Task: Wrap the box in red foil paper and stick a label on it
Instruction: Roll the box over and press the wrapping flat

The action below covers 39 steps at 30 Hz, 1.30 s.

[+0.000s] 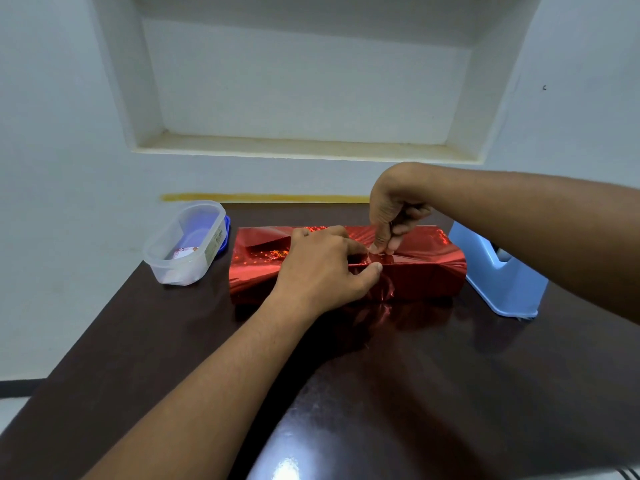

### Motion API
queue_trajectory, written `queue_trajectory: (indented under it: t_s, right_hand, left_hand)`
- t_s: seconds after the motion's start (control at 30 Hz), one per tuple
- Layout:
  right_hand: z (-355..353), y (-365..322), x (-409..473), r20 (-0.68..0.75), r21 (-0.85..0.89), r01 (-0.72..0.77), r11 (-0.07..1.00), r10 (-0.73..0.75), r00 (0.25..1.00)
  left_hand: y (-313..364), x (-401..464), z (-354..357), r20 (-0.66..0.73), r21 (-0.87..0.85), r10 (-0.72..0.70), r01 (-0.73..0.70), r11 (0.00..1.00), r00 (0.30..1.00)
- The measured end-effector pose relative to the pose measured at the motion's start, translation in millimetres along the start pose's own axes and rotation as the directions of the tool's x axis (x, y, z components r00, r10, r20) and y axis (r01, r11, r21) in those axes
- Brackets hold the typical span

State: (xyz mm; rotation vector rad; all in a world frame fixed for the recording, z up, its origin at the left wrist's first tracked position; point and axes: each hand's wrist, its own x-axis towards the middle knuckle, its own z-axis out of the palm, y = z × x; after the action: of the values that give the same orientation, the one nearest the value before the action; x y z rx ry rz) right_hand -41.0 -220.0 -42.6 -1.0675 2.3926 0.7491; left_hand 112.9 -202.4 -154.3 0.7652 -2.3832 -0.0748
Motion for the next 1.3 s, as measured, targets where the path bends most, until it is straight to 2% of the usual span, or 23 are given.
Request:
queue_trajectory:
  t_s: [0.23,0.37,0.6,0.87,1.3]
  right_hand:
    - [6.7,8.4,-16.0,-0.075,0.011,0.057,0.998,-0.056,0.996]
    - [12.3,16.6,-15.5,-0.107,0.081,0.099,0.992,-0.090,0.990]
    - [7.6,16.9,-3.8,-0.007,0.012,0.051,0.999,-0.051,0.999]
    - [6.2,21.5,3.5,-0.002,0.084,0.033,0.996,-0.033,0.999]
    - [22.5,36.7,-4.6,-0.139,0.278,0.101,0.955,-0.064,0.988]
  left_hand:
    - [-2.0,-0.1,2.5,-0.011,-0.012,-0.006,0.006,1.000,1.000]
    - [-2.9,0.4,3.1,-0.014,-0.015,-0.006,0.006,1.000,1.000]
    - [-2.6,0.3,3.7,-0.013,-0.016,-0.011,0.011,1.000,1.000]
    - [-2.4,-0.6,3.0,-0.008,-0.015,-0.012,0.012,1.000,1.000]
    - [-2.2,-0.1,3.7,-0.013,-0.029,-0.008,0.008,1.000,1.000]
